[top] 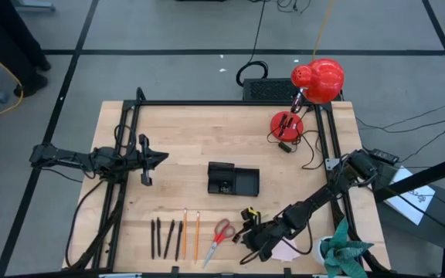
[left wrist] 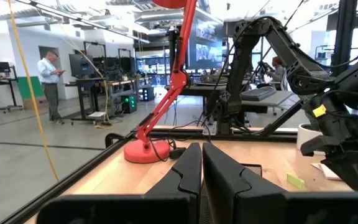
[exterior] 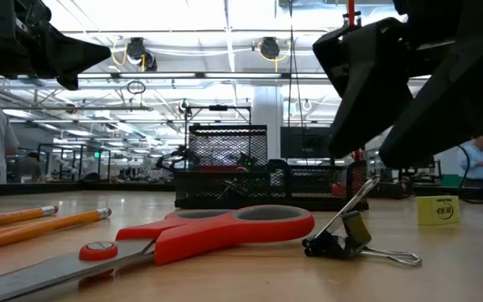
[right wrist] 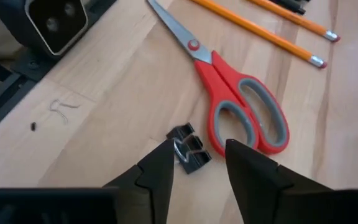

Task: Pick and place office supplies into organizer
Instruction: Put the binder clip into the desk organizer

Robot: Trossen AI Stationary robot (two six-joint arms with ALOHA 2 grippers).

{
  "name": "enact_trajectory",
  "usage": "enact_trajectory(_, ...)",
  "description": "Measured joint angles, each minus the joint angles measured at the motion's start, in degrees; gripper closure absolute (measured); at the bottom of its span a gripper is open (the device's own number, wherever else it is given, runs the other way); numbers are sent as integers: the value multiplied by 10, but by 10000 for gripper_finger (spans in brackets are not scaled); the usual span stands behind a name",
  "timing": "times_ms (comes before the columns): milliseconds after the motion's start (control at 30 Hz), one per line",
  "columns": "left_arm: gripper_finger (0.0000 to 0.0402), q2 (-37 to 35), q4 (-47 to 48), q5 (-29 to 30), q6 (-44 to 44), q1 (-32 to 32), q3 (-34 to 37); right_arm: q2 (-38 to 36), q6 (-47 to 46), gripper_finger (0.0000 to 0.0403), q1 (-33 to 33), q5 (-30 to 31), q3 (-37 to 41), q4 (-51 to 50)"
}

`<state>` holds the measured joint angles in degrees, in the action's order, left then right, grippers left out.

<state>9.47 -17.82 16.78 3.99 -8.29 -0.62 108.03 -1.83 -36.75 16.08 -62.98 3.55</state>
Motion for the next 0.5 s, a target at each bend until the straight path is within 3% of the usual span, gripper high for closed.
enact_trajectory(233,378,0,0,0,0,0,0,0,10,259,3,-41,0,18)
enact_trajectory(500,378,0,0,1,0,0,0,19,15,260,13,-43,0,28)
